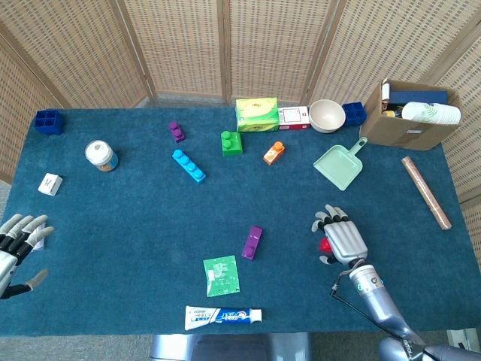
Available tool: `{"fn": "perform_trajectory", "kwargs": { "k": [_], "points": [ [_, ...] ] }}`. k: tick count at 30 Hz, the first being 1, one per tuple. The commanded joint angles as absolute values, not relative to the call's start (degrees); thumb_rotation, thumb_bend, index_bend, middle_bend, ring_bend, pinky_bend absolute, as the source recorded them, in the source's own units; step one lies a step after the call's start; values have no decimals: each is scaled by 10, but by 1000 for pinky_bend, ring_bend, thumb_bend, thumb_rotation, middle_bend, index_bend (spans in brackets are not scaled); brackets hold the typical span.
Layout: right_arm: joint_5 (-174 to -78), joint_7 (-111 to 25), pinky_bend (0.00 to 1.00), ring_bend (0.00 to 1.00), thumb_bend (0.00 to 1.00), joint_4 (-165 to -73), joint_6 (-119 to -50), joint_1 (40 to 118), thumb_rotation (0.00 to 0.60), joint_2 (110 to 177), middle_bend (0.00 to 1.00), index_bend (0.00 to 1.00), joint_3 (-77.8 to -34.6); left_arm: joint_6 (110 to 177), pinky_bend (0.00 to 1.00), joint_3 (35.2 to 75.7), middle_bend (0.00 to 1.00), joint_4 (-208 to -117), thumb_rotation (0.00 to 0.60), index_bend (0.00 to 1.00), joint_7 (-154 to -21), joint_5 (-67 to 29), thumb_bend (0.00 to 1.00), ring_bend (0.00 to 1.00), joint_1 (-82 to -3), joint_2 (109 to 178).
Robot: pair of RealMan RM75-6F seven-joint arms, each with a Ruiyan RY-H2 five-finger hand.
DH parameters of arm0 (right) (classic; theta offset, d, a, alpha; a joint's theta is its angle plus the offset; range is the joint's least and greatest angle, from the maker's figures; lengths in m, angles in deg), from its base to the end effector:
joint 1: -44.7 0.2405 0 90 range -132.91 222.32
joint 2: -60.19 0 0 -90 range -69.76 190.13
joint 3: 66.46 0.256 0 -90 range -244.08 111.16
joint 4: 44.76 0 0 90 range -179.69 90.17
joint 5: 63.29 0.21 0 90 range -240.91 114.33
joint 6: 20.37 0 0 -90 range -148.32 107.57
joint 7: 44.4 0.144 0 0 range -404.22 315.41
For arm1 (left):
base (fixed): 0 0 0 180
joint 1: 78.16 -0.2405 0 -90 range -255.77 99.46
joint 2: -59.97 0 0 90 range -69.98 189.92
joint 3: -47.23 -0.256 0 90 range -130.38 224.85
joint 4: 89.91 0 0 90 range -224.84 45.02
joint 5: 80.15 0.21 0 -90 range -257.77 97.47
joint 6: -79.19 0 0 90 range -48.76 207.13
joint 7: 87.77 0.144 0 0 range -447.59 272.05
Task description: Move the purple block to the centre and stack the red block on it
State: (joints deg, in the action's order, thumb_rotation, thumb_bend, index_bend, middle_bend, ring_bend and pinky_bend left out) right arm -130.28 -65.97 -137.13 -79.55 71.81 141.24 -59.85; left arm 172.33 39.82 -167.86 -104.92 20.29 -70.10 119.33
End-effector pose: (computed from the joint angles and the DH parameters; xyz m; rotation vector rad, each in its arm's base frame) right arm -0.2282 -0.2808 0.0188 1.7519 -1.0440 0.7639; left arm -0.3272 0.1615 0.1905 -1.6893 -0.8206 -0.9973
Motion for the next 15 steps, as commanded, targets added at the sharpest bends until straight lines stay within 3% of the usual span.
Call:
{"fn": "perform_trajectory", "kwargs": {
  "k": [1, 15],
  "points": [
    [-1299, -661, 136, 9, 62, -1367, -794, 721, 600, 1414, 212, 376, -598, 1721, 0, 399, 50, -1677, 600, 147, -1050, 203, 341, 0, -701, 1195],
    [-1283, -667, 149, 28, 62, -1357, -793, 732, 600, 1418, 220, 439, -596, 1711, 0, 404, 45, -1669, 600, 147, -1055, 204, 342, 0, -701, 1202]
  ]
}}
